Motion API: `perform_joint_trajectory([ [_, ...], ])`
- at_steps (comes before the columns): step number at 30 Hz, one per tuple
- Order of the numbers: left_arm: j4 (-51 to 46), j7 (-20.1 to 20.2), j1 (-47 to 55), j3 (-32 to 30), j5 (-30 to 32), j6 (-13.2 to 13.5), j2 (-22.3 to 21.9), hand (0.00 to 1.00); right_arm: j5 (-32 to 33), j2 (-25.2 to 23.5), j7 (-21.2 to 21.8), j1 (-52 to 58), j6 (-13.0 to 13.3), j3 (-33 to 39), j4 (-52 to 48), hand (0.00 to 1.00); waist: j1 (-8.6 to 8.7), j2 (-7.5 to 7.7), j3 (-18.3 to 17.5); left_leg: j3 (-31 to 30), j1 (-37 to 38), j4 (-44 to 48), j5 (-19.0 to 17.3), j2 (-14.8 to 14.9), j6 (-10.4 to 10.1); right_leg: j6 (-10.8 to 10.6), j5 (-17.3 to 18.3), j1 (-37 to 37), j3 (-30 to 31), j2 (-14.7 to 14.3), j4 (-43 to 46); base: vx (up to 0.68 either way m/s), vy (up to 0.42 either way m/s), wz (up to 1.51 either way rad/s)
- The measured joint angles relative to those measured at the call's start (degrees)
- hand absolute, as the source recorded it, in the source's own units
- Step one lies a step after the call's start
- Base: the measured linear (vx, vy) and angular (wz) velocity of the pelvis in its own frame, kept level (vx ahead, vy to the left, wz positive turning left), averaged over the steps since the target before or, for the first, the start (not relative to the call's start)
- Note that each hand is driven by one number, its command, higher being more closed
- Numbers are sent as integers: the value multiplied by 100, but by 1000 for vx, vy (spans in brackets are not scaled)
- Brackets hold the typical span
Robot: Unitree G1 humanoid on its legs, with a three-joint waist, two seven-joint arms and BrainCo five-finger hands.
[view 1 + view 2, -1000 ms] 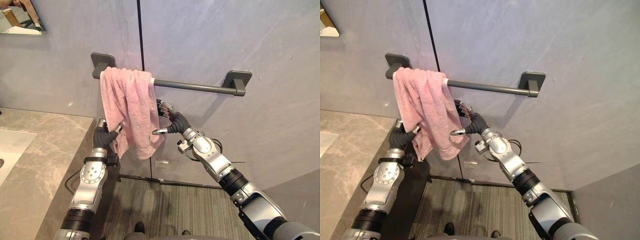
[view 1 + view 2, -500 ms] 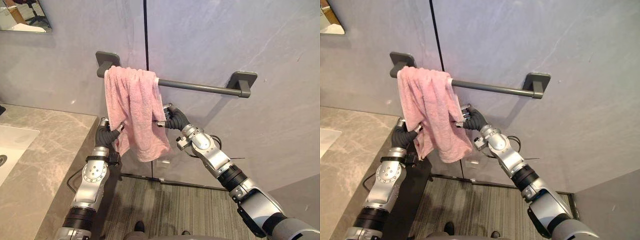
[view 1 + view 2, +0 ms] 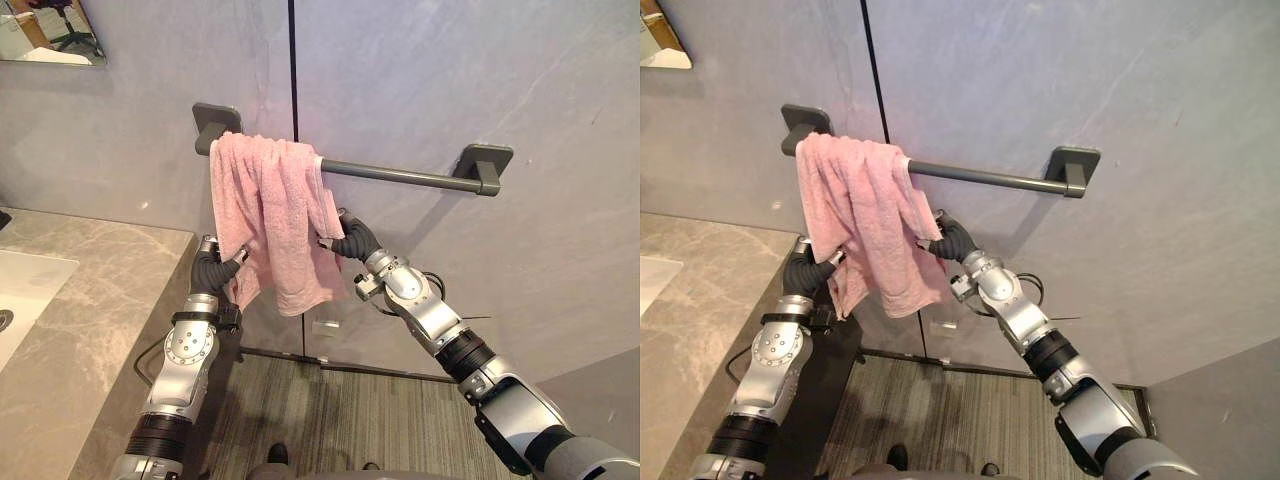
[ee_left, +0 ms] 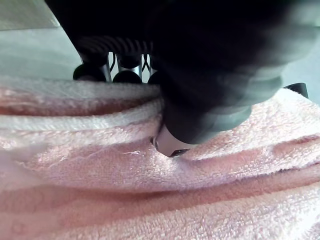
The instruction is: Organize washtable
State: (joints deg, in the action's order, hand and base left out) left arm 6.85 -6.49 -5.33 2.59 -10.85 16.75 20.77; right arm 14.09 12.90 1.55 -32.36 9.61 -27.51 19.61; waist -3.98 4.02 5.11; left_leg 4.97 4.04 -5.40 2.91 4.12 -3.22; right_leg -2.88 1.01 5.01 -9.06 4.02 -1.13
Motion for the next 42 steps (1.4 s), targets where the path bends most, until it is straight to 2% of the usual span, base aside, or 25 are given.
perform_joint_trajectory([
  [5, -134, 9, 142, -120, -19, -1, -70, 100, 117, 97, 99, 612, 32, 486, -750, 100, 37, 23, 1, 38, 87, -2, -1, -9, -1, 0, 0, 61, 27, 11, 3, -5, 0, -3],
  [8, -498, 19, 362, -331, -52, 8, -279, 100, 204, 147, 127, 867, 78, 720, -1022, 100, 153, 21, 2, 59, 117, -3, -2, -9, -1, -1, 1, 74, 44, 13, 24, -45, 0, -4],
  [15, -909, 43, 444, -516, -137, 13, -453, 100, 579, 282, 256, 1439, 142, 1248, -1696, 100, 245, 17, 4, 149, 175, -14, -3, -10, -2, -3, -1, 64, 137, 17, 56, -39, 0, -7],
  [17, -953, 45, 450, -584, -220, 19, -456, 100, 677, 327, 298, 1504, 142, 1328, -1704, 100, 306, 13, 6, 149, 175, -11, -3, -10, -2, -3, -1, 62, 137, 17, 54, 0, 0, 0],
  [22, -957, 148, 473, -610, -325, 20, -510, 100, 969, 411, 383, 1752, 142, 1700, -1708, 100, 336, -8, 8, 164, 168, -8, -5, -11, -4, -4, -4, 64, 146, 14, 10, 0, 0, 0],
  [25, -956, 161, 479, -679, -535, 20, -731, 100, 1156, 414, 443, 1861, 141, 1864, -1708, 100, 340, -57, 8, 164, 161, -7, -6, -15, -4, -5, -5, 65, 146, 15, -8, 0, 0, 0],
  [32, -820, 273, 559, -786, -706, 25, -913, 100, 1422, 360, 496, 1945, 128, 1872, -1581, 100, 432, -200, 17, 156, 157, -7, -7, -7, -4, -6, -5, 68, 144, 10, -13, -5, -1, 0],
  [42, -213, 292, 525, -783, -765, 17, -1105, 100, 1806, 78, 613, 2110, 115, 1905, -1141, 100, 473, -206, 19, 162, 154, -6, -15, -6, -5, -7, -4, 64, 160, 10, -9, 0, 0, 0],
])
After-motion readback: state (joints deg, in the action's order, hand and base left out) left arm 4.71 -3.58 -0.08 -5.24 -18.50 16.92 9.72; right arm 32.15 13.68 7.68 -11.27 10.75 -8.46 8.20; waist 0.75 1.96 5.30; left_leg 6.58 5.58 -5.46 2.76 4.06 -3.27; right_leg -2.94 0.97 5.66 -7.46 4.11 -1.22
